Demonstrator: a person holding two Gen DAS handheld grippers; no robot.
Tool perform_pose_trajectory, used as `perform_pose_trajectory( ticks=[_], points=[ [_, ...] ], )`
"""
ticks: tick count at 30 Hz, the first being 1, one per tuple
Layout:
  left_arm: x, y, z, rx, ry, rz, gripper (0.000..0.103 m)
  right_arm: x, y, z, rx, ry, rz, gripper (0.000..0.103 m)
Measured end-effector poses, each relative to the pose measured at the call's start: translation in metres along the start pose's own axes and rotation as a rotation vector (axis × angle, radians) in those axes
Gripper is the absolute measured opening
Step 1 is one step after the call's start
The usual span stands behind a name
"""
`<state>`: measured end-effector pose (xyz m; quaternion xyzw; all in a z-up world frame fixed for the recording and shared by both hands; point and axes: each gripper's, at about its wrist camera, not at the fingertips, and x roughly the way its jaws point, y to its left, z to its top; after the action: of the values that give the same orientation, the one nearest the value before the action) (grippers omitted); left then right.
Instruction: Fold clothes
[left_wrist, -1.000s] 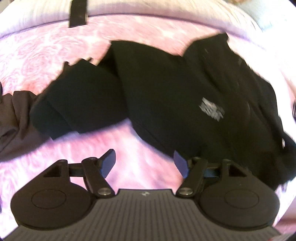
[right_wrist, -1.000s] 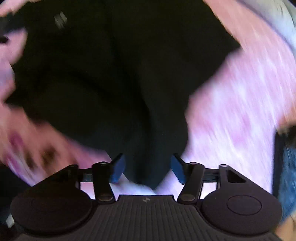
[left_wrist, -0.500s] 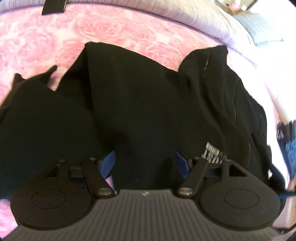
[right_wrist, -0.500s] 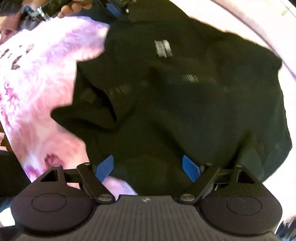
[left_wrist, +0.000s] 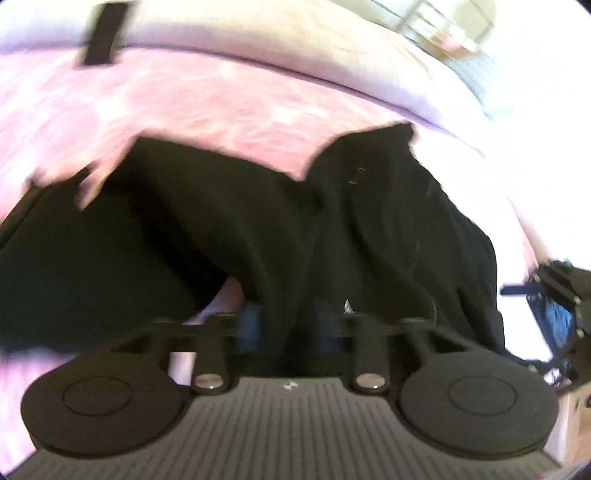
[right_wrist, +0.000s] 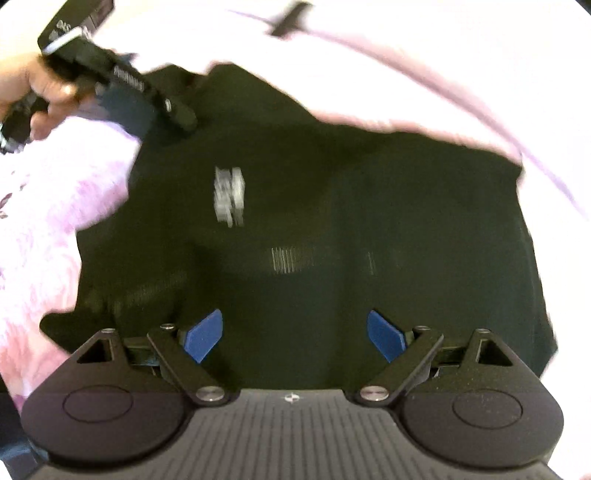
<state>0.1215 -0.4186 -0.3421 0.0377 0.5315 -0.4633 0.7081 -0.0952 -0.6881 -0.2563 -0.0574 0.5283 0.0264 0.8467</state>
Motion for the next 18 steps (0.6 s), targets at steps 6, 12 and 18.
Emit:
perform_pose_trajectory(
  ticks=[6, 12, 18],
  points=[
    [-0.026, 0.015, -0.076, -0.225, 0.014, 0.051, 0.064, 0.058, 0.01, 0.1, -0.322, -0.112, 0.07, 0.088],
    [-0.029, 0.014, -0.134, -0.416, 0.015, 0.04, 0.065, 0.125, 0.016, 0.202, -0.371, -0.099, 0.152, 0.088],
    [-0.018, 0.005, -0.177, -0.589, -0.012, -0.006, 0.07, 0.201, 0.017, 0.252, -0.278, 0.035, 0.211, 0.088]
  ],
)
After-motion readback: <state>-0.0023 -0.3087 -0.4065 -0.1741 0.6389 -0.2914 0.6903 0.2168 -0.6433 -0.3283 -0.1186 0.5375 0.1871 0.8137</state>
